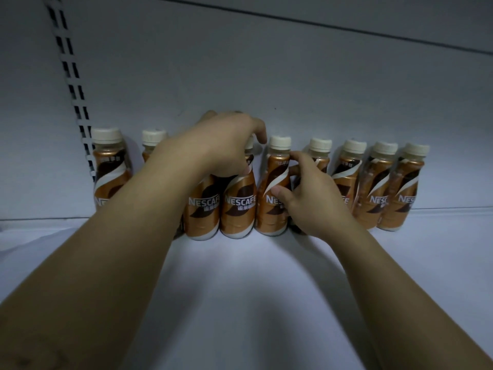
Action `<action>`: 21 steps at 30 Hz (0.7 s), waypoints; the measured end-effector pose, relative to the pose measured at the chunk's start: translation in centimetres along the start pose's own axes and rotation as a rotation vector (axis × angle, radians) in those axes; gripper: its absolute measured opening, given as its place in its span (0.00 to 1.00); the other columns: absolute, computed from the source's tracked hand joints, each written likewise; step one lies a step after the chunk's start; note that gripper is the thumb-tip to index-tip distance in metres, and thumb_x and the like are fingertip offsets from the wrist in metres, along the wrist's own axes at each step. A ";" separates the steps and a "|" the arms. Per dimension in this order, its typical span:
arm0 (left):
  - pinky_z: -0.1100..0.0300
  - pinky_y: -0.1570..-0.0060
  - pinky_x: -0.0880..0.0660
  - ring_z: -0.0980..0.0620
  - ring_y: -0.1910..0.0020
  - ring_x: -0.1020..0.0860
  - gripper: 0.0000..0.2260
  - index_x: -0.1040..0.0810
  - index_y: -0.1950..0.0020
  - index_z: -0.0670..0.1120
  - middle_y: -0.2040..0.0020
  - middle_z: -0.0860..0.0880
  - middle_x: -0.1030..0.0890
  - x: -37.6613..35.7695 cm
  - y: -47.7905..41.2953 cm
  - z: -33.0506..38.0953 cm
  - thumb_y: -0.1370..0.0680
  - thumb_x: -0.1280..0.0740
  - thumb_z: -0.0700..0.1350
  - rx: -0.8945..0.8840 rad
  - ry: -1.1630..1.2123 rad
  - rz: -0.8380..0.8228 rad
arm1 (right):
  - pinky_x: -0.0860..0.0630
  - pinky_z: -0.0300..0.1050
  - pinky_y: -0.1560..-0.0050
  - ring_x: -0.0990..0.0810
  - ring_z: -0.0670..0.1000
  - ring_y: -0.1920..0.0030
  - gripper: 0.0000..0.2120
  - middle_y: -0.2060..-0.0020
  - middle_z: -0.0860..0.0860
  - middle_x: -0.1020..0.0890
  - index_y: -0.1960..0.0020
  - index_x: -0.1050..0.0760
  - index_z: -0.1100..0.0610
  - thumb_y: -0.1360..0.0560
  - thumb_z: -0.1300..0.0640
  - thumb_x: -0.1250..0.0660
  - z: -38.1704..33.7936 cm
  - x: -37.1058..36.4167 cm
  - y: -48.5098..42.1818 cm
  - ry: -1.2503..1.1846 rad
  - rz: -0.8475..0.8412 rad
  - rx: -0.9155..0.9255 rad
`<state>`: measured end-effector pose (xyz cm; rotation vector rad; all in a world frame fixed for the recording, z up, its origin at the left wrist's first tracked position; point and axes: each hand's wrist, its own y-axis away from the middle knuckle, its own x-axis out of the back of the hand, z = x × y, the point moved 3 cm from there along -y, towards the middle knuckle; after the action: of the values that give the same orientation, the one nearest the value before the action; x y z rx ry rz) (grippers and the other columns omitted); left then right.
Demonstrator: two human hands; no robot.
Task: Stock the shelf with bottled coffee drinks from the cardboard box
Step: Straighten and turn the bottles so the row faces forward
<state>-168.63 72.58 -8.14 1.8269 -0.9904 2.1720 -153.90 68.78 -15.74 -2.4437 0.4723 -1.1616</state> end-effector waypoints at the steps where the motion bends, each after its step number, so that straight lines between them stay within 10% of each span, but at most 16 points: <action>1: 0.55 0.48 0.35 0.47 0.43 0.29 0.25 0.30 0.35 0.57 0.39 0.49 0.27 0.0 0.0 0.0 0.29 0.27 0.44 0.003 0.011 -0.007 | 0.26 0.50 0.41 0.24 0.52 0.37 0.31 0.37 0.48 0.23 0.29 0.39 0.48 0.26 0.55 0.29 0.2 0.1 -0.1 -0.001 -0.042 -0.013; 21: 0.49 0.38 0.38 0.45 0.37 0.33 0.33 0.37 0.28 0.54 0.36 0.47 0.29 0.3 -0.4 0.5 0.31 0.28 0.44 -0.030 -0.098 0.055 | 0.24 0.43 0.47 0.21 0.48 0.43 0.35 0.41 0.44 0.22 0.28 0.39 0.46 0.30 0.51 0.26 -0.4 1.1 0.2 0.102 -0.130 0.055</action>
<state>-168.06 72.56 -7.68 1.9313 -1.0985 2.1041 -153.57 68.08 -14.90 -2.4069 0.3102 -1.3394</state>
